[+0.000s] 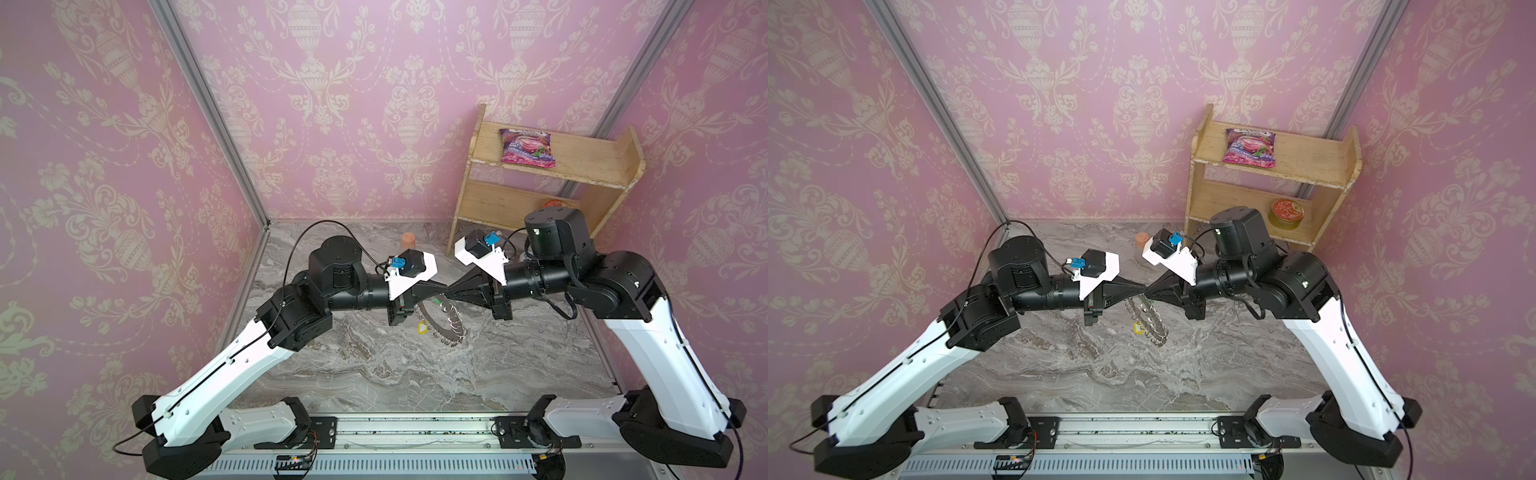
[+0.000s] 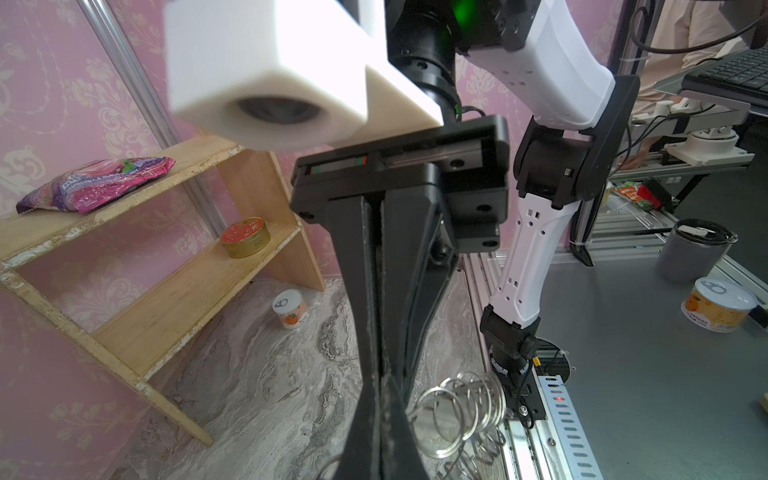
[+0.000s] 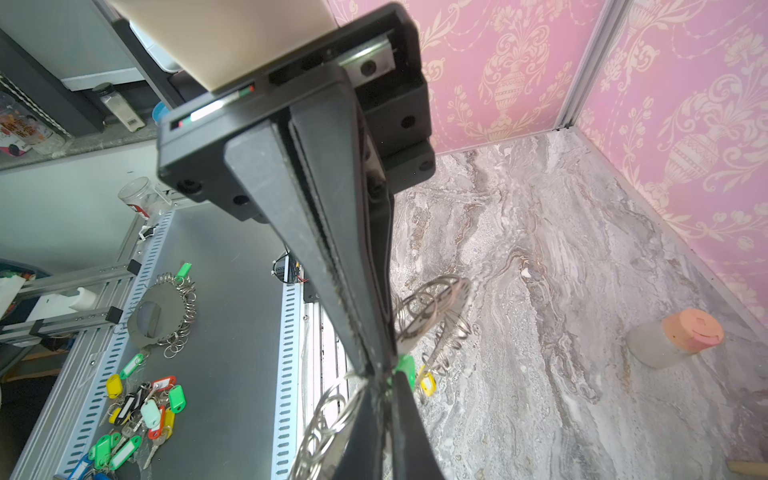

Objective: Put the keys on the keyring

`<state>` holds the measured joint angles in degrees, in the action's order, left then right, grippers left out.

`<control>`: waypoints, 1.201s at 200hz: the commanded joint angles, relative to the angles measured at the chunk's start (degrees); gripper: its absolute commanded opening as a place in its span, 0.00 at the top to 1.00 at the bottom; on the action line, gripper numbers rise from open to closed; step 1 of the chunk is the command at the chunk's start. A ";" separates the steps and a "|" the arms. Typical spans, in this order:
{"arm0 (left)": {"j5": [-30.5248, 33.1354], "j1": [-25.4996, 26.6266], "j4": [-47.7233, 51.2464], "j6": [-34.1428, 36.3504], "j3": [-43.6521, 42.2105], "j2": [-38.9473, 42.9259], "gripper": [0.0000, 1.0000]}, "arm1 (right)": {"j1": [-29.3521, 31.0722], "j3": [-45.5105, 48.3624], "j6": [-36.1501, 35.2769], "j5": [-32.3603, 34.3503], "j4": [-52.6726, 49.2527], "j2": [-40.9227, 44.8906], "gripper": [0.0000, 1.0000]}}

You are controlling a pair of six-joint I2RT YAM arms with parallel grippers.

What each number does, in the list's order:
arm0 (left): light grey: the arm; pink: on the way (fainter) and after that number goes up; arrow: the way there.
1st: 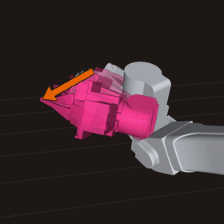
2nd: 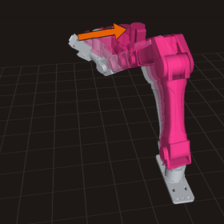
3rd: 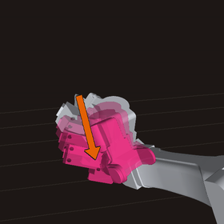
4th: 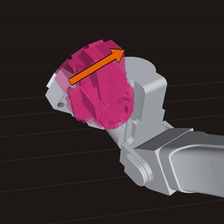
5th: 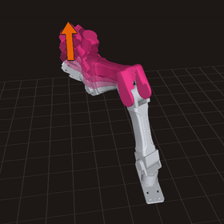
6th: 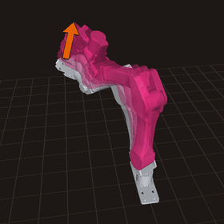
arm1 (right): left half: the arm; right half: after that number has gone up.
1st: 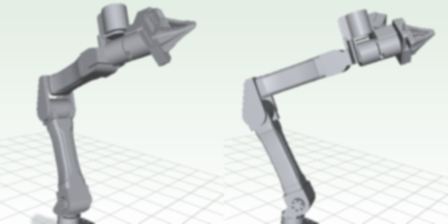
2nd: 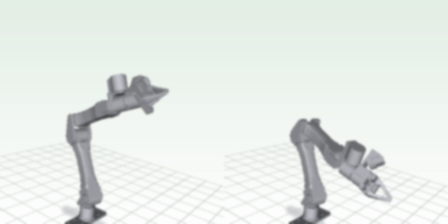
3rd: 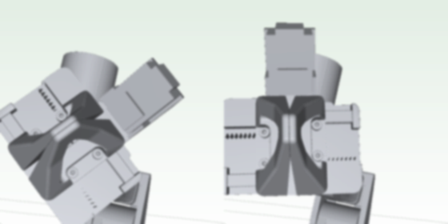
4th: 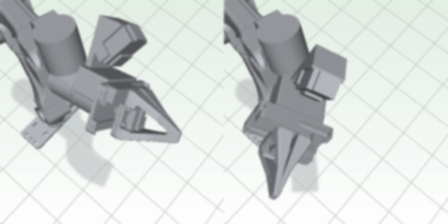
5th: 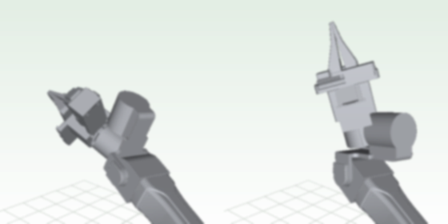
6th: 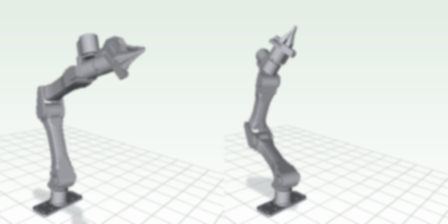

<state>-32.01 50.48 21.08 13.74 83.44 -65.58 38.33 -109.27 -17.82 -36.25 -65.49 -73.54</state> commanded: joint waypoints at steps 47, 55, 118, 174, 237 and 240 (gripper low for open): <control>-0.48 0.50 -15.53 -4.23 -2.39 3.27 1.00 | 0.17 1.25 2.27 1.64 3.78 4.26 0.72; -0.66 0.50 -16.25 -4.57 -2.56 3.32 1.00 | 0.17 1.32 2.64 1.66 4.47 4.48 0.72; -1.36 0.54 -19.79 -6.61 -3.87 3.54 1.00 | 0.17 2.51 5.53 0.16 12.32 5.90 0.68; -1.33 0.50 -22.12 -7.68 -4.73 3.82 1.00 | 0.14 2.49 6.46 -1.70 13.86 4.28 0.73; -0.21 0.50 -24.23 -7.37 -5.83 4.06 1.00 | 0.17 2.92 7.09 -3.10 13.79 3.82 0.94; -0.12 0.50 -24.32 -7.26 -5.83 4.10 1.00 | 0.17 2.99 7.17 -3.17 13.80 3.84 0.95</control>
<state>-32.27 50.48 0.80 7.55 78.24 -62.85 38.33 -107.11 -11.77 -37.54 -52.77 -69.56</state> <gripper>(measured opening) 0.044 0.090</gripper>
